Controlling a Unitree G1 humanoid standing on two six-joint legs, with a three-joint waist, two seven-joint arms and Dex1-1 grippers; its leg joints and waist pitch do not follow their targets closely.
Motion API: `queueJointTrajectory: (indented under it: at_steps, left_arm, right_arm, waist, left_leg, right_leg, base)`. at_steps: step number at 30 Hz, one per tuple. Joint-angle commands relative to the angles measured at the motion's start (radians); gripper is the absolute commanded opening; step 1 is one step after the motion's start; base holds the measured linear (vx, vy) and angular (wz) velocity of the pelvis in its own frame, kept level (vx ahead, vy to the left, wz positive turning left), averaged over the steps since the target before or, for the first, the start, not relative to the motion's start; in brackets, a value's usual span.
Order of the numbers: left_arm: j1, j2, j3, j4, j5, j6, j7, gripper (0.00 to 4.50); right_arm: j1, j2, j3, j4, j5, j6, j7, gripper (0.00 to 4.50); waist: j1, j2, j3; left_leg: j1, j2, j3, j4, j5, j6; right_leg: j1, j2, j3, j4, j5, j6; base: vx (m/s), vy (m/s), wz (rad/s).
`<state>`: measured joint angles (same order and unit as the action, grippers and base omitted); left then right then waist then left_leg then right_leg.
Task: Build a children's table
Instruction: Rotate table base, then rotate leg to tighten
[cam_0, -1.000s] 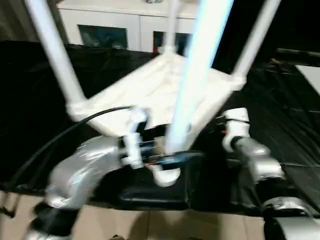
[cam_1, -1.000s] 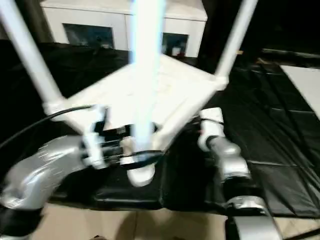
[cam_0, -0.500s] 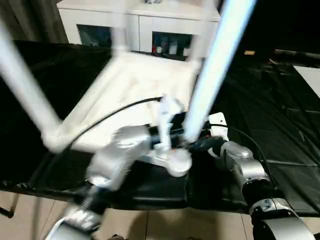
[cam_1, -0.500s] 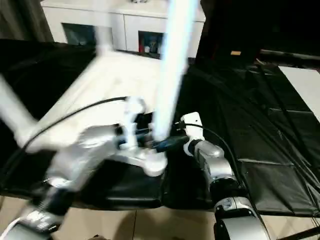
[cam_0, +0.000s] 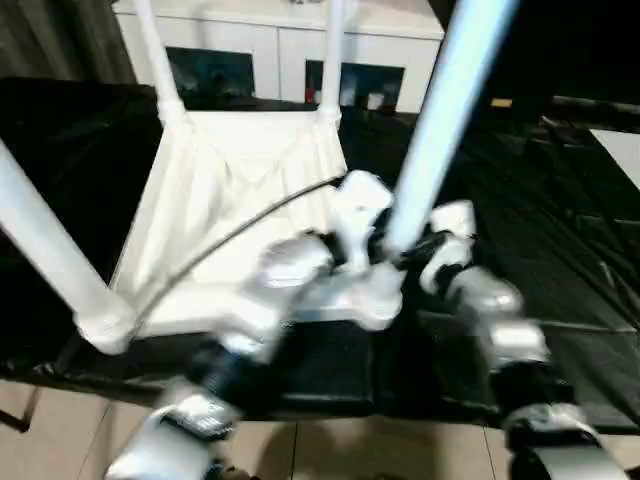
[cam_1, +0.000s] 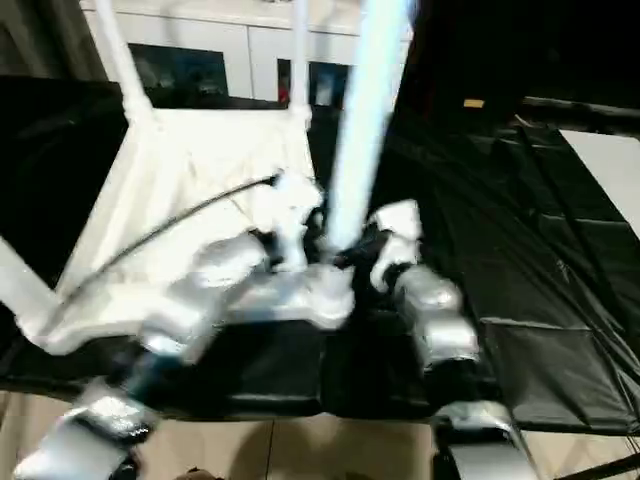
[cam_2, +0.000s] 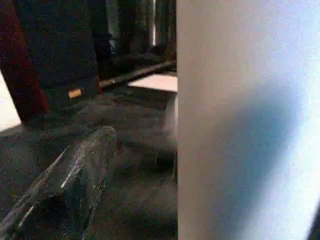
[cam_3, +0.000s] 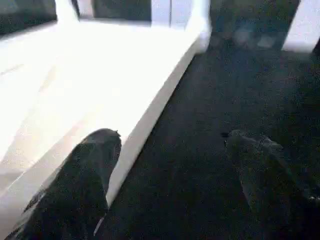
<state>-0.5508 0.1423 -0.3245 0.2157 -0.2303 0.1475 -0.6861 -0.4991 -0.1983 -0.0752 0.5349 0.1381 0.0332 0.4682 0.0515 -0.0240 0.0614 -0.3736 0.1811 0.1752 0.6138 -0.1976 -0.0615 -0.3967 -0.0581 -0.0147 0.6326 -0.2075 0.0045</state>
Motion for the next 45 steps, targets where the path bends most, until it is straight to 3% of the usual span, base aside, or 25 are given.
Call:
queueJointTrajectory:
  at_steps: [1,3,6,8,13,16,18,19,22,23,29,38,39,45]
  left_arm:
    - [0.021,0.026,0.008,-0.038,-0.018,0.027,-0.067,4.47]
    - [0.085,0.136,-0.011,-0.134,-0.071,0.081,-0.200,4.47]
    - [0.104,0.173,-0.014,-0.160,-0.087,0.094,-0.239,4.47]
    - [0.123,0.236,-0.013,-0.171,-0.099,0.116,-0.309,4.47]
    - [0.072,0.298,-0.055,-0.005,0.059,-0.028,-0.333,4.47]
    - [0.028,0.324,-0.085,0.089,0.115,-0.072,-0.359,4.47]
    - [0.013,0.331,-0.097,0.116,0.123,-0.079,-0.379,4.19]
    - [-0.014,0.339,-0.112,0.148,0.130,-0.071,-0.411,4.11]
    - [-0.042,0.347,-0.134,0.196,0.168,-0.092,-0.420,4.05]
    - [-0.056,0.353,-0.148,0.228,0.195,-0.115,-0.424,3.74]
    - [-0.089,0.351,-0.148,0.283,0.211,-0.138,-0.483,3.31]
    - [-0.129,0.333,-0.156,0.385,0.267,-0.182,-0.481,2.71]
    - [-0.132,0.331,-0.152,0.391,0.265,-0.185,-0.486,2.41]
    - [-0.146,0.325,-0.150,0.420,0.263,-0.193,-0.525,2.23]
  right_arm:
    - [0.019,-0.021,-0.018,-0.058,0.020,-0.001,0.026,3.84]
    - [0.066,-0.092,-0.023,-0.159,0.023,0.045,0.075,3.84]
    - [0.087,-0.126,-0.021,-0.189,0.014,0.070,0.086,3.84]
    - [0.170,-0.205,0.010,-0.275,0.029,0.134,0.199,3.84]
    - [0.274,-0.292,0.061,-0.403,0.073,0.180,0.343,3.84]
    - [0.316,-0.339,0.087,-0.469,0.099,0.221,0.415,3.84]
    - [0.329,-0.354,0.099,-0.490,0.107,0.236,0.436,3.84]
    - [0.348,-0.377,0.115,-0.534,0.114,0.262,0.461,3.84]
    - [0.354,-0.376,0.118,-0.563,0.114,0.279,0.462,3.84]
    - [0.355,-0.370,0.118,-0.574,0.113,0.285,0.459,3.84]
    - [0.364,-0.377,0.131,-0.608,0.119,0.307,0.453,3.84]
    - [0.364,-0.373,0.145,-0.635,0.121,0.338,0.457,3.84]
    - [0.366,-0.375,0.147,-0.637,0.121,0.340,0.460,3.84]
    - [0.382,-0.383,0.156,-0.650,0.117,0.346,0.466,3.84]
  waist:
    - [0.012,-0.003,-0.070]
    - [0.016,-0.003,-0.069]
    - [0.017,-0.001,-0.066]
    - [0.023,-0.003,-0.063]
    - [0.032,-0.010,-0.060]
    - [0.036,-0.004,-0.062]
    - [0.034,-0.007,-0.063]
    - [0.035,-0.004,-0.062]
    - [0.037,-0.004,-0.064]
    - [0.037,-0.005,-0.067]
    - [0.039,-0.003,-0.067]
    - [0.042,-0.006,-0.067]
    - [0.042,-0.006,-0.067]
    - [0.044,-0.003,-0.068]
  left_leg:
    - [0.015,0.044,-0.007,-0.072,-0.087,0.073]
    - [0.018,0.045,-0.006,-0.074,-0.109,0.064]
    - [0.018,0.042,-0.005,-0.077,-0.119,0.049]
    - [0.021,0.044,-0.003,-0.079,-0.154,0.041]
    - [0.016,0.041,-0.005,-0.082,-0.172,0.045]
    - [0.019,0.046,-0.010,-0.083,-0.174,0.037]
    - [0.016,0.045,-0.010,-0.083,-0.165,0.035]
    - [0.017,0.044,-0.009,-0.083,-0.163,0.036]
    - [0.016,0.045,-0.009,-0.081,-0.151,0.040]
    - [0.016,0.045,-0.010,-0.079,-0.140,0.040]
    - [0.016,0.047,-0.009,-0.078,-0.131,0.042]
    - [0.016,0.048,-0.011,-0.078,-0.136,0.036]
    - [0.016,0.048,-0.011,-0.078,-0.137,0.035]
    - [0.016,0.049,-0.011,-0.077,-0.127,0.042]
  right_leg:
    - [0.049,-0.066,0.031,-0.061,0.023,-0.269]
    - [0.046,-0.066,0.031,-0.062,-0.006,-0.261]
    - [0.042,-0.062,0.032,-0.064,-0.024,-0.253]
    - [0.043,-0.062,0.034,-0.071,-0.072,-0.239]
    - [0.042,-0.063,0.036,-0.083,-0.139,-0.190]
    - [0.040,-0.070,0.037,-0.080,-0.149,-0.175]
    - [0.040,-0.070,0.036,-0.080,-0.139,-0.184]
    - [0.039,-0.070,0.037,-0.080,-0.132,-0.194]
    - [0.040,-0.071,0.036,-0.076,-0.105,-0.209]
    - [0.041,-0.073,0.036,-0.073,-0.089,-0.216]
    - [0.042,-0.075,0.035,-0.069,-0.048,-0.245]
    - [0.045,-0.080,0.035,-0.068,-0.061,-0.244]
    - [0.044,-0.079,0.035,-0.068,-0.061,-0.246]
    - [0.045,-0.080,0.035,-0.066,-0.036,-0.254]
  base:
    - [0.000,0.000,0.00]
    - [0.000,0.000,0.00]
    - [0.000,0.000,0.00]
    - [0.000,0.000,0.00]
    - [0.000,0.000,0.00]
    - [0.000,0.000,0.00]
    - [0.000,0.000,0.00]
    - [0.000,0.000,0.00]
    - [0.000,0.000,0.00]
    - [0.000,0.000,0.00]
    - [0.000,0.000,0.00]
    - [0.000,0.000,0.00]
    - [0.000,0.000,0.00]
    - [0.000,0.000,0.00]
